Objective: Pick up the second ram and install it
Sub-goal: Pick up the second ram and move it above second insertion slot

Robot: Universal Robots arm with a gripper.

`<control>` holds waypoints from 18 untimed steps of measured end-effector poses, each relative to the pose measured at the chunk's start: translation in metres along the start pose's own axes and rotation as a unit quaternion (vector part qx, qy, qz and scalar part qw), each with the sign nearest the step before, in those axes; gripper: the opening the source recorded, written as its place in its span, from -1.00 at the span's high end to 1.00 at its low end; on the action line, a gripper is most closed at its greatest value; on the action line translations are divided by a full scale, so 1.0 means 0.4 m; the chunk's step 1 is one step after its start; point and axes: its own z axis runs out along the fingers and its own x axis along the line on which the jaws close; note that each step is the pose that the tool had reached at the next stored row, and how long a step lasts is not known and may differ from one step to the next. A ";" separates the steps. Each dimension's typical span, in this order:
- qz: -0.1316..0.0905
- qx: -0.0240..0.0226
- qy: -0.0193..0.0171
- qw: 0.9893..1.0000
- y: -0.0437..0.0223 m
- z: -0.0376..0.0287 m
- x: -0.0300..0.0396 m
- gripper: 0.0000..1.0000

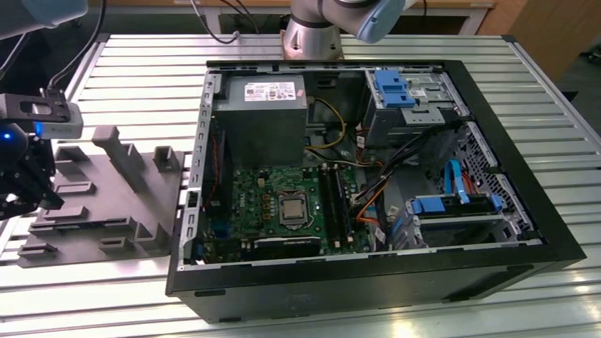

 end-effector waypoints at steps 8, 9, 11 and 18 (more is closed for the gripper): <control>-0.003 0.000 0.000 1.000 -0.001 0.008 0.006 0.79; -0.003 0.000 0.000 1.000 -0.001 0.009 0.007 0.79; -0.004 0.000 0.000 1.000 -0.001 0.010 0.009 0.79; -0.007 0.000 0.001 1.000 -0.002 0.019 0.017 0.79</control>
